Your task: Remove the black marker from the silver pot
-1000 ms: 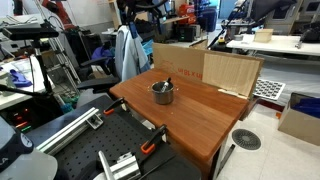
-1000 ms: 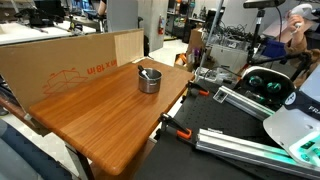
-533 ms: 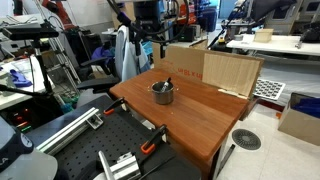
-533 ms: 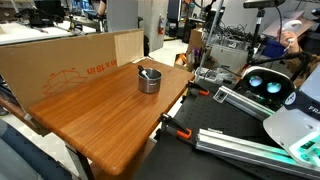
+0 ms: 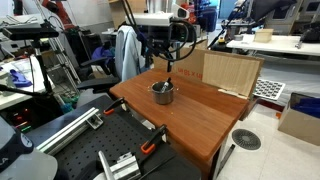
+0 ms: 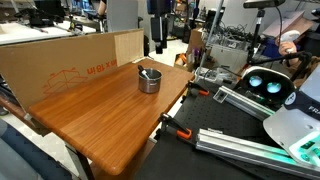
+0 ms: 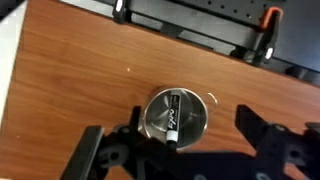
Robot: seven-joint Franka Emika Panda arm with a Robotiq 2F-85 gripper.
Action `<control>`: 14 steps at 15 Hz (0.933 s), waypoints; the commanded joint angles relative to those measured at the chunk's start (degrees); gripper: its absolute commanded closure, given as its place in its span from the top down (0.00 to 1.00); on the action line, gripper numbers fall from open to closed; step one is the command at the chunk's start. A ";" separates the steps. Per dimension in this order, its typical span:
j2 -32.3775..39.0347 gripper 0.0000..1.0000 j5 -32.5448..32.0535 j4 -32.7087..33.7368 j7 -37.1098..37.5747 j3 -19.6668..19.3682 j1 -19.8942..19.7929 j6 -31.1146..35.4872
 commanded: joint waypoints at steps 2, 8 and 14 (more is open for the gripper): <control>6.25 1.00 -0.04 5.10 3.00 1.56 -1.09 -1.44; 13.09 1.00 -1.11 10.96 7.94 2.06 -0.64 -1.26; 18.70 1.00 -4.83 15.05 15.54 2.31 1.12 -0.15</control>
